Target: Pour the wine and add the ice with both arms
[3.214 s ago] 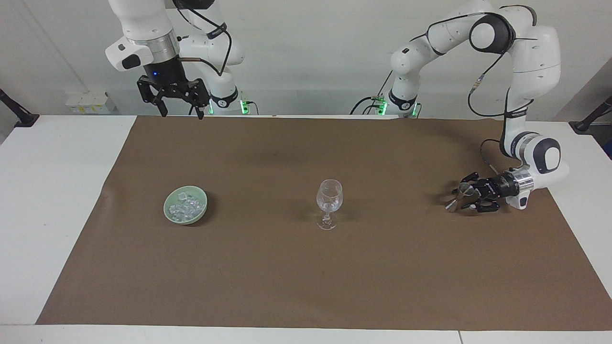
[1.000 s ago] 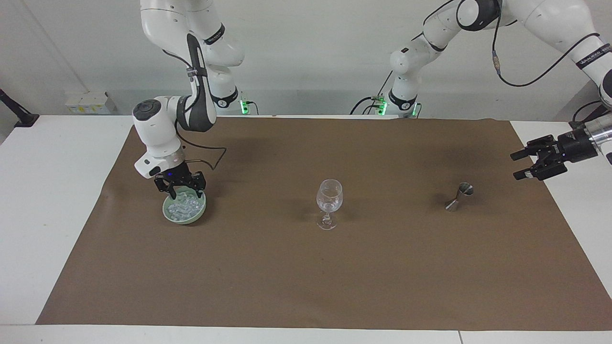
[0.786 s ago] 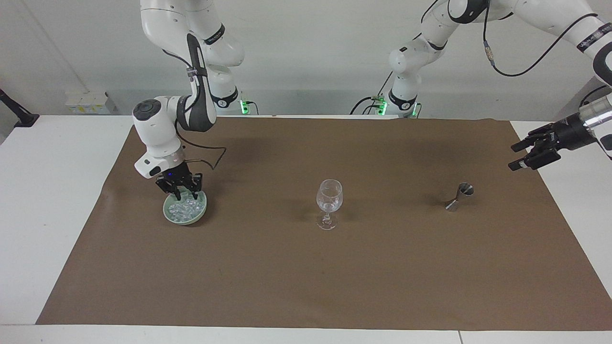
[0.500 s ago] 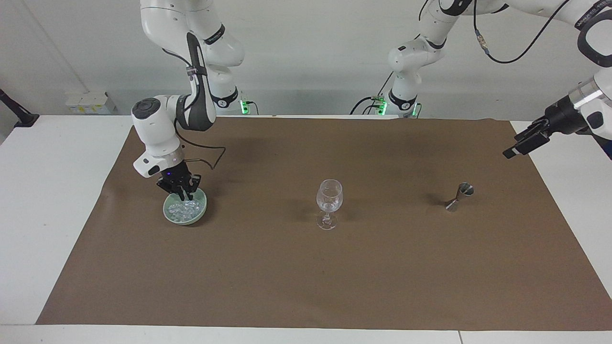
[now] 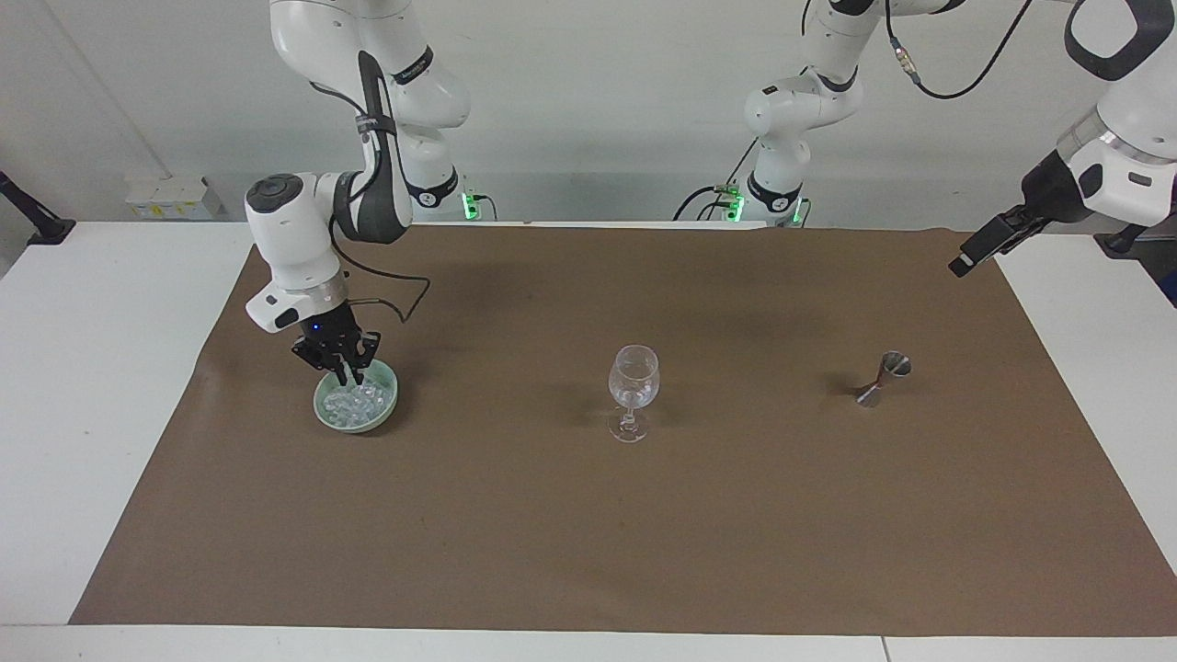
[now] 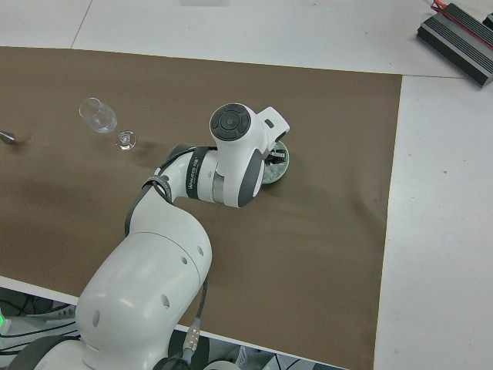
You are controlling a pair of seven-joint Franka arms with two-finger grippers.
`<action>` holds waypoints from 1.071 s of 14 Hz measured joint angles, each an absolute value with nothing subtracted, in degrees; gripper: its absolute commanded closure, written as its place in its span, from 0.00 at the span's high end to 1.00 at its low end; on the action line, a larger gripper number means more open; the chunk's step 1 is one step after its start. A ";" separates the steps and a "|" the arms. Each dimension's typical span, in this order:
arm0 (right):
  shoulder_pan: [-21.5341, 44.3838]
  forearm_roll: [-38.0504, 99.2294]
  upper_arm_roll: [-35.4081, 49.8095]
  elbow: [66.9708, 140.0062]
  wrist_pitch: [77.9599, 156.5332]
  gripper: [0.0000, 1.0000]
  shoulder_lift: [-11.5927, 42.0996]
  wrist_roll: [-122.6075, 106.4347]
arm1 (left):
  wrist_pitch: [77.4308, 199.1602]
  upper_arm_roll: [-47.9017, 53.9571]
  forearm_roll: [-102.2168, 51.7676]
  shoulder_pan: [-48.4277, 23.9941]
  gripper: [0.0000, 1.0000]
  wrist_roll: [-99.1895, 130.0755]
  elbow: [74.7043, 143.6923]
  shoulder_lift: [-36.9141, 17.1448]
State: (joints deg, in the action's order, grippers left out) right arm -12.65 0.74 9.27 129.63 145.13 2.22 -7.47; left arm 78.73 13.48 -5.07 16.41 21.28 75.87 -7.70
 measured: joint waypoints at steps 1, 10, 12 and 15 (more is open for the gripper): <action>-12.35 0.79 9.47 128.12 143.37 0.09 0.99 -7.47 | 78.72 13.45 -4.83 15.94 1.00 19.48 76.03 -6.59; 6.78 3.27 10.58 110.42 142.08 0.09 1.74 13.23 | 77.64 5.92 -4.12 5.79 1.00 12.30 79.09 -3.62; 11.40 3.27 10.62 106.01 142.78 0.09 4.29 20.14 | 76.81 4.49 -4.11 4.02 1.00 12.05 79.28 -3.62; 16.81 3.25 10.58 100.03 143.82 0.09 9.37 27.15 | 76.24 2.85 -4.10 2.46 1.00 9.74 79.37 -3.62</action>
State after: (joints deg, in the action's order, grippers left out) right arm 16.81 3.25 10.58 100.03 143.82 9.37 27.15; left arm 76.24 2.85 -4.10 2.46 9.74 79.37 -3.62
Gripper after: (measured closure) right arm 0.780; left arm 0.000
